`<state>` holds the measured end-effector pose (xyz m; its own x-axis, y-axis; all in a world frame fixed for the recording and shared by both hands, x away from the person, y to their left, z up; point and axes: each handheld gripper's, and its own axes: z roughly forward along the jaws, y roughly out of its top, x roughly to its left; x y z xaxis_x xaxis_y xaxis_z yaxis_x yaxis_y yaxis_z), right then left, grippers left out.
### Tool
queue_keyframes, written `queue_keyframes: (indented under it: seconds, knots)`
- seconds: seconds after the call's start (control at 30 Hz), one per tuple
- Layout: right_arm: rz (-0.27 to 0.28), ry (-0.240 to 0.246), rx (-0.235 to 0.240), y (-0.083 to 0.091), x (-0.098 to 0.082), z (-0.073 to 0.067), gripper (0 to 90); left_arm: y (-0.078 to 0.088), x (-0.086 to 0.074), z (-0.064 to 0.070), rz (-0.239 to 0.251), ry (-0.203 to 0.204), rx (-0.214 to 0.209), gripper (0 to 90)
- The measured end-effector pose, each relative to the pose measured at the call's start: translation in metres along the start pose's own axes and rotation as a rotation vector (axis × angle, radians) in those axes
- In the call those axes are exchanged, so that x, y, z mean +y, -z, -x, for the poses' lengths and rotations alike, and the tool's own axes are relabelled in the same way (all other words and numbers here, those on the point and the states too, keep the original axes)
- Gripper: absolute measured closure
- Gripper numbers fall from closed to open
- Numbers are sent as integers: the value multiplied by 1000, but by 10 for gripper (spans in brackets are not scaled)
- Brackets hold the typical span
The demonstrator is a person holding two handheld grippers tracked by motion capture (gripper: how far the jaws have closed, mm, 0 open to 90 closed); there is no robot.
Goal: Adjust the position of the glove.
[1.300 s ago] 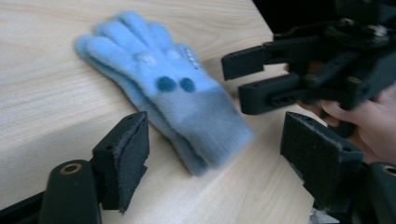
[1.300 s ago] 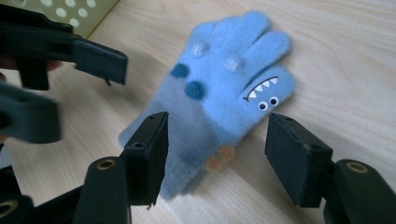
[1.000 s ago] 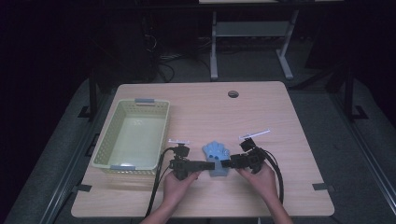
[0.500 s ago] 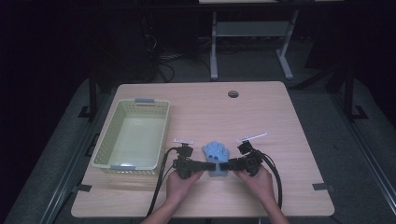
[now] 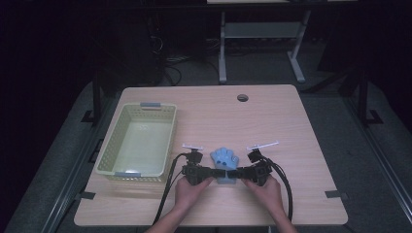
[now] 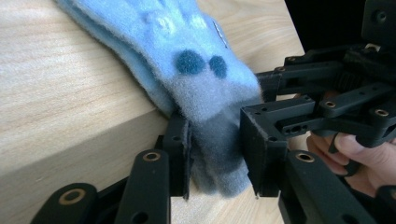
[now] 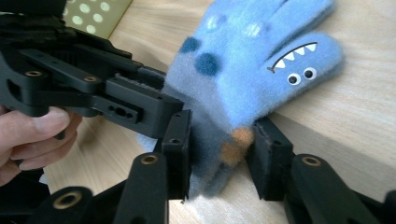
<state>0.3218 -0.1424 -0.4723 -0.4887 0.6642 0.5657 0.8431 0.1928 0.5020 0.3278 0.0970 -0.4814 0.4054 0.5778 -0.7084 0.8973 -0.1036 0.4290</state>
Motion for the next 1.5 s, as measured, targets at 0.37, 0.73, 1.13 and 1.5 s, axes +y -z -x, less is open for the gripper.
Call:
queue_keyframes:
  seconds: [0.37, 0.73, 1.13, 1.5]
  knots:
    - [17, -1, 16, 0, -4, -2, 691, 0, -1, -7, 2, 34, -60, 688]
    - [35, -8, 41, 4, -5, -4, 710, 2, 2, -5, 19, 18, -97, 696]
    - [72, 6, 54, 23, -4, -10, 711, 6, 8, 9, 27, -24, -136, 696]
    - [75, 27, 44, 32, -4, -17, 711, 9, 9, 13, 8, -35, -166, 695]
